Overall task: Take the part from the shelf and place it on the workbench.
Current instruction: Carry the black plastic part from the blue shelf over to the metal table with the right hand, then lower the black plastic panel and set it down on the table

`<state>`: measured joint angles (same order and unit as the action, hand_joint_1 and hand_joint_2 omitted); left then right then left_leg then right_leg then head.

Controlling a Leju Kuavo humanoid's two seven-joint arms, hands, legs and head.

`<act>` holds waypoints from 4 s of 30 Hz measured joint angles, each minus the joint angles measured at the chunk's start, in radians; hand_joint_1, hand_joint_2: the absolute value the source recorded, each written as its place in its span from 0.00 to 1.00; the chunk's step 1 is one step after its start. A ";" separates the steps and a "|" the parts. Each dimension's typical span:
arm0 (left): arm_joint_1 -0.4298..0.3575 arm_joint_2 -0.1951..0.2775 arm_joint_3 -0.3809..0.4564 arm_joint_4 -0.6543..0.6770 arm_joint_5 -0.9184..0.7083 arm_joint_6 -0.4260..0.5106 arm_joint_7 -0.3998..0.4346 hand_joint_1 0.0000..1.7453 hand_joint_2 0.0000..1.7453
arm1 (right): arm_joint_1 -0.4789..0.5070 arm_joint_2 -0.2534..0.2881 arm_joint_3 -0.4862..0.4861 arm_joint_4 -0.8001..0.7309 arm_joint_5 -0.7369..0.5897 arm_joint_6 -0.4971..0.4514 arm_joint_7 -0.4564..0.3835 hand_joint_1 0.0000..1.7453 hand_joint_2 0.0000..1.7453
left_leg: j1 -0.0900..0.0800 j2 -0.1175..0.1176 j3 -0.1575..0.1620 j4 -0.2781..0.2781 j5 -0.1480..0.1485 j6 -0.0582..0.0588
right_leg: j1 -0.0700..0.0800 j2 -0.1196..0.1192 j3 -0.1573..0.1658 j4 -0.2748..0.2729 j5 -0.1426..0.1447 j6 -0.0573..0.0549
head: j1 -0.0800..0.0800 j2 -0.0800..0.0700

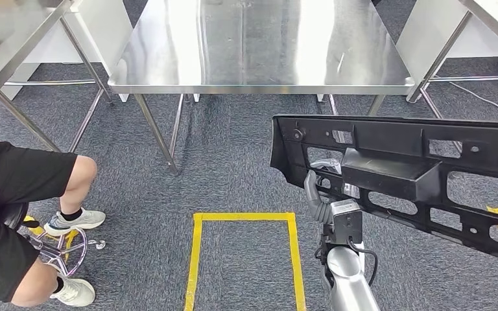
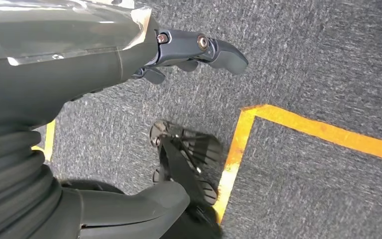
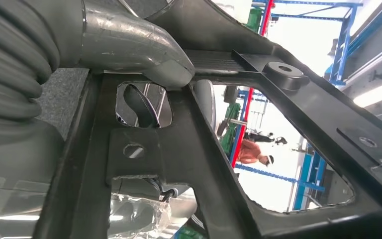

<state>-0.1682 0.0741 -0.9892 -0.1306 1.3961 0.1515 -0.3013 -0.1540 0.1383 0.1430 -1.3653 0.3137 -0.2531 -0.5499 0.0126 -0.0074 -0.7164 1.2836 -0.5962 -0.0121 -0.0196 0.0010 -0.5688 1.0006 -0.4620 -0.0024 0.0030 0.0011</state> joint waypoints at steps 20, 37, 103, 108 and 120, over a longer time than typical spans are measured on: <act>-0.001 0.005 0.000 0.000 0.024 0.006 0.000 0.00 1.00 | 0.003 -0.012 0.003 0.010 -0.011 -0.020 -0.008 1.00 1.00 | -0.006 -0.003 0.145 -0.279 0.125 0.046 | 0.004 0.001 -0.073 0.080 0.001 0.062 | 0.003 0.000; 0.013 0.007 0.000 0.000 0.039 0.019 -0.011 0.00 1.00 | -0.012 0.003 0.019 0.035 -0.012 -0.019 -0.011 1.00 1.00 | -0.008 0.003 0.096 -0.257 0.158 0.022 | 0.012 0.006 0.015 0.010 -0.021 0.013 | 0.000 0.000; 0.002 0.005 -0.055 0.000 0.128 0.024 -0.012 0.00 1.00 | -0.105 -0.025 0.074 0.214 -0.110 -0.046 -0.085 1.00 1.00 | -0.010 0.002 0.108 -0.279 0.167 0.049 | 0.015 0.007 0.007 0.035 -0.042 0.035 | 0.000 0.000; 0.010 0.007 -0.055 0.001 0.131 0.019 -0.022 0.00 1.00 | -0.114 -0.024 0.075 0.222 -0.108 -0.037 -0.075 1.00 1.00 | -0.005 -0.001 0.133 -0.286 0.151 0.063 | 0.009 0.005 -0.161 0.309 -0.112 0.046 | 0.001 0.000; 0.013 0.006 -0.055 0.001 0.137 0.019 -0.028 0.00 1.00 | -0.116 -0.019 0.075 0.217 -0.101 -0.034 -0.061 1.00 1.00 | -0.001 0.000 0.111 -0.149 0.039 0.007 | -0.001 0.001 -0.019 0.002 0.025 0.007 | -0.001 0.000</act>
<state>-0.1550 0.0799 -1.0441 -0.1294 1.5329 0.1701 -0.3295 -0.2699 0.1192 0.2182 -1.1481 0.2130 -0.2873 -0.6113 0.0113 -0.0077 -0.6058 1.1341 -0.5569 -0.0049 -0.0207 0.0021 -0.5874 1.0030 -0.4372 0.0045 0.0018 0.0011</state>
